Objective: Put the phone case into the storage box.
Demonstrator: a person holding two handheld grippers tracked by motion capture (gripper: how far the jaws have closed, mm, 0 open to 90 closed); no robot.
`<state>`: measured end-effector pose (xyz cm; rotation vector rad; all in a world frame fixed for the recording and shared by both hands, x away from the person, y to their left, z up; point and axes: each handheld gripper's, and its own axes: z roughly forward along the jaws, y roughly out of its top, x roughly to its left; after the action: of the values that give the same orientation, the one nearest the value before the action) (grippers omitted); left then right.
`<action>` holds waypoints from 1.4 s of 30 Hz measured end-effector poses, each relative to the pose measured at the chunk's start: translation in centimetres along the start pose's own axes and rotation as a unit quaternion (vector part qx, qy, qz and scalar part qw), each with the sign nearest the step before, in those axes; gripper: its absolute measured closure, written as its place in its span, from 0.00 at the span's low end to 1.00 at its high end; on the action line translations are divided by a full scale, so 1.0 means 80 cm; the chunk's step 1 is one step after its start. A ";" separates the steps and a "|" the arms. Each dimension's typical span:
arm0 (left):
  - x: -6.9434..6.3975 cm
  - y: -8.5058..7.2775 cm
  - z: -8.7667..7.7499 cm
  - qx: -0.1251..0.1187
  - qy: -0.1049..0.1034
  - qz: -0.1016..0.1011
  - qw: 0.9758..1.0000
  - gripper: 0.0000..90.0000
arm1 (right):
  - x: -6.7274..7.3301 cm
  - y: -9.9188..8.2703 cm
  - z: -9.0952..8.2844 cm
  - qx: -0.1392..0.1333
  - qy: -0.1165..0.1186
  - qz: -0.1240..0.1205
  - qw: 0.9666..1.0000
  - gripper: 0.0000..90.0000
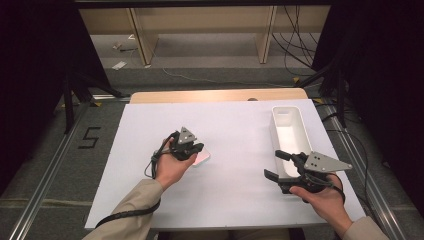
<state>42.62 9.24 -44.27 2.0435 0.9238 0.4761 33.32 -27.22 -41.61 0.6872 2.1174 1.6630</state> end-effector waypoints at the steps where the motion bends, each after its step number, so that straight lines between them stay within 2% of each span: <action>1: 0.001 0.001 0.003 0.003 0.003 -0.003 1.000 1.00 | 0.000 0.000 0.000 -0.001 0.000 -0.001 1.000 0.28; 3: 0.002 0.003 0.009 0.008 0.006 -0.009 1.000 1.00 | 0.000 0.000 0.000 -0.001 -0.001 -0.001 1.000 0.28; 4: 0.004 0.006 0.018 0.018 0.016 -0.004 1.000 1.00 | 0.000 0.000 0.000 -0.001 -0.001 -0.001 1.000 0.28; 8: 0.004 0.009 0.034 0.032 0.024 -0.006 0.999 1.00 | 0.000 0.000 -0.001 -0.002 -0.001 0.001 1.000 0.28; 17: -0.004 0.011 0.066 0.060 0.026 0.006 0.998 1.00 | 0.000 -0.001 -0.002 -0.001 -0.002 0.002 1.000 0.28; 22: -0.008 0.011 0.080 0.072 0.027 0.006 0.997 1.00 | 0.000 -0.001 -0.002 0.000 -0.001 0.002 1.000 0.28; 28: -0.008 0.009 0.089 0.083 0.031 0.004 0.996 1.00 | 0.000 -0.001 -0.003 0.000 -0.001 0.003 1.000 0.28; 42: -0.015 0.006 0.100 0.101 0.031 0.017 0.994 1.00 | -0.001 -0.002 -0.003 0.001 0.000 0.003 1.000 0.28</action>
<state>46.90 3.89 -48.58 2.2404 1.0100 0.4844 33.22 -27.44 -41.70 0.6942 2.1187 1.6634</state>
